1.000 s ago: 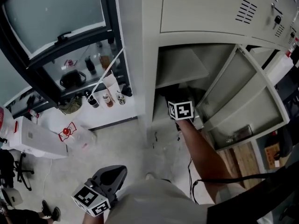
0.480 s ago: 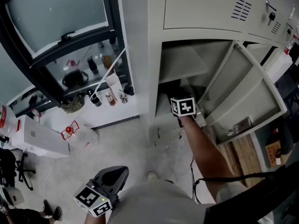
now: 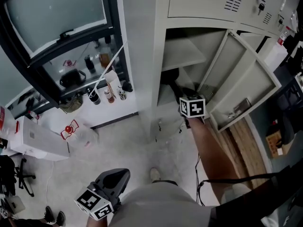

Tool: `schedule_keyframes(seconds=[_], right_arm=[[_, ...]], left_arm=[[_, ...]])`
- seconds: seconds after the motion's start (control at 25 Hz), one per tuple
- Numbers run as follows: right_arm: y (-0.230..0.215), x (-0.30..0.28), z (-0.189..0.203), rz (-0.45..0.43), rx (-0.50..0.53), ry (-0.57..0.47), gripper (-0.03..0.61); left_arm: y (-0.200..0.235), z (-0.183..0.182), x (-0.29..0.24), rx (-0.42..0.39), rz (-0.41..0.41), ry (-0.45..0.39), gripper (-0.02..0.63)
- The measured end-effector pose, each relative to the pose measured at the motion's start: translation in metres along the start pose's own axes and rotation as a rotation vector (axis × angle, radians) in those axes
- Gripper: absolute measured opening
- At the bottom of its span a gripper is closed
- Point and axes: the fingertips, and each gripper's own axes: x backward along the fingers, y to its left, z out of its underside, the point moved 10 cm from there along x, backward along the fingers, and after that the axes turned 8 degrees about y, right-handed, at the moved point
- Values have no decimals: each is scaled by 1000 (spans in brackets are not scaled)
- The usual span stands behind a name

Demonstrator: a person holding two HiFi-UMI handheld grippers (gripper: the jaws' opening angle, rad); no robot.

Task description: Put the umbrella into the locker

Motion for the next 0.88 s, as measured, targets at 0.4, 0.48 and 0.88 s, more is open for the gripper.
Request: schedule_keyframes(seconds=[0.4, 0.48, 0.88], right_arm=[[64, 101, 54, 51, -9, -54, 66], [82, 120, 69, 43, -12, -53, 48], [195, 207, 167, -109, -17, 31, 29]], left_arm=[[-25, 45, 67, -22, 68, -5, 11], [-30, 55, 80, -28, 83, -8, 11], [-55, 103, 128, -38, 142, -9, 11]])
